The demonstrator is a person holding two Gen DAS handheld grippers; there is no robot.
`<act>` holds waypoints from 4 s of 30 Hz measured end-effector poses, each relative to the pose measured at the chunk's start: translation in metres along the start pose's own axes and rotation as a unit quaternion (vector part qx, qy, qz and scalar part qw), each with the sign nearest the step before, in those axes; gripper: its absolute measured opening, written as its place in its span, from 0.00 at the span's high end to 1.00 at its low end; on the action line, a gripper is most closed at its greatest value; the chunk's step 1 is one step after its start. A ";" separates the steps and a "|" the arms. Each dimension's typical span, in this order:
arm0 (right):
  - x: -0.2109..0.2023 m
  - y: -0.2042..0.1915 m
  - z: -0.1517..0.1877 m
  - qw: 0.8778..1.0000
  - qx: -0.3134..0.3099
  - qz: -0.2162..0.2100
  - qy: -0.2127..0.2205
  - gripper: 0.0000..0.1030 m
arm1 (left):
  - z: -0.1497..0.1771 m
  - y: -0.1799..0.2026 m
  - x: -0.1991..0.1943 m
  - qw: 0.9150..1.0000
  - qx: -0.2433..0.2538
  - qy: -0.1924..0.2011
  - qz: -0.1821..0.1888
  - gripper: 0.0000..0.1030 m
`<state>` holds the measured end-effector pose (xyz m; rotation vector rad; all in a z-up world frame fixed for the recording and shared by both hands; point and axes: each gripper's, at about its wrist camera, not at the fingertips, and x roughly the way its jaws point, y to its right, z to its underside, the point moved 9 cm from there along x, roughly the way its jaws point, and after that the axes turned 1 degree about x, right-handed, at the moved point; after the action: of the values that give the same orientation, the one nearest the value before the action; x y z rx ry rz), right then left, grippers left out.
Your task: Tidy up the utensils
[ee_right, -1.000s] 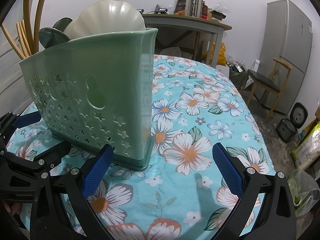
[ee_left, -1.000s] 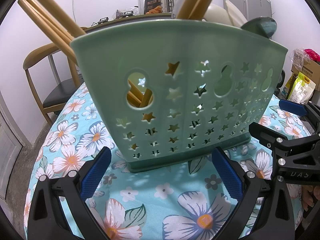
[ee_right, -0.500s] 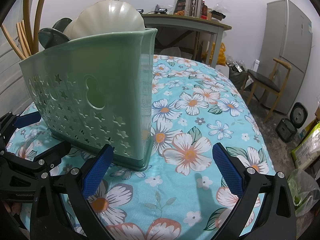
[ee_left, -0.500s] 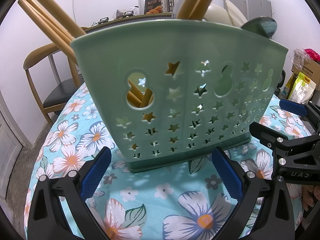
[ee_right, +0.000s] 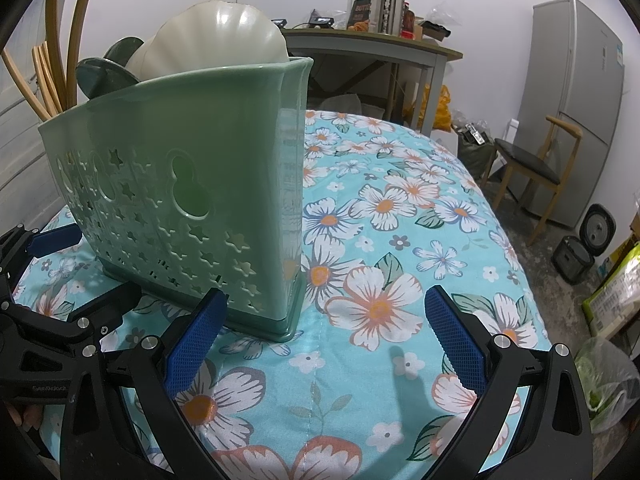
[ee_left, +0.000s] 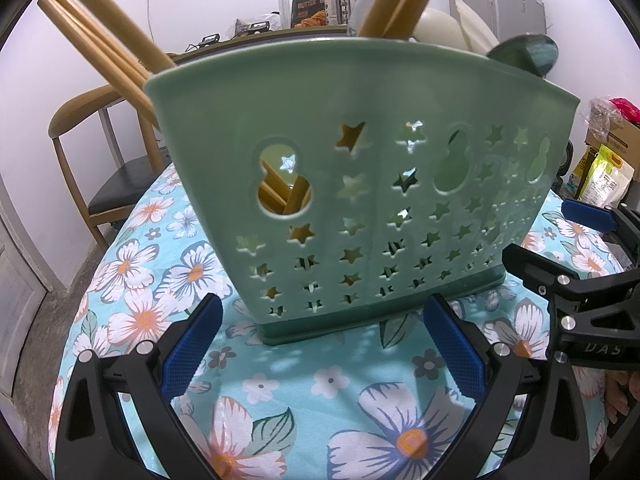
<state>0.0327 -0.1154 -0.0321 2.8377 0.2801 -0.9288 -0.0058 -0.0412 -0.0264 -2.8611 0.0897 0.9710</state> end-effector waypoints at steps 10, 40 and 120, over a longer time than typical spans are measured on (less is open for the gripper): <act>0.000 0.000 0.000 1.000 0.000 0.000 0.000 0.07 | -0.001 -0.002 0.001 1.000 -0.001 -0.001 -0.004 0.05; 0.000 -0.001 -0.001 1.000 0.000 0.000 0.001 0.07 | 0.000 -0.010 0.002 1.000 -0.007 -0.006 -0.009 0.05; -0.001 -0.003 -0.001 1.000 0.000 0.004 0.004 0.07 | 0.001 -0.012 0.000 1.000 -0.002 -0.009 -0.014 0.05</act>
<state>0.0317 -0.1119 -0.0305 2.8398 0.2689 -0.9163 -0.0048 -0.0289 -0.0260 -2.8492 0.0449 0.9922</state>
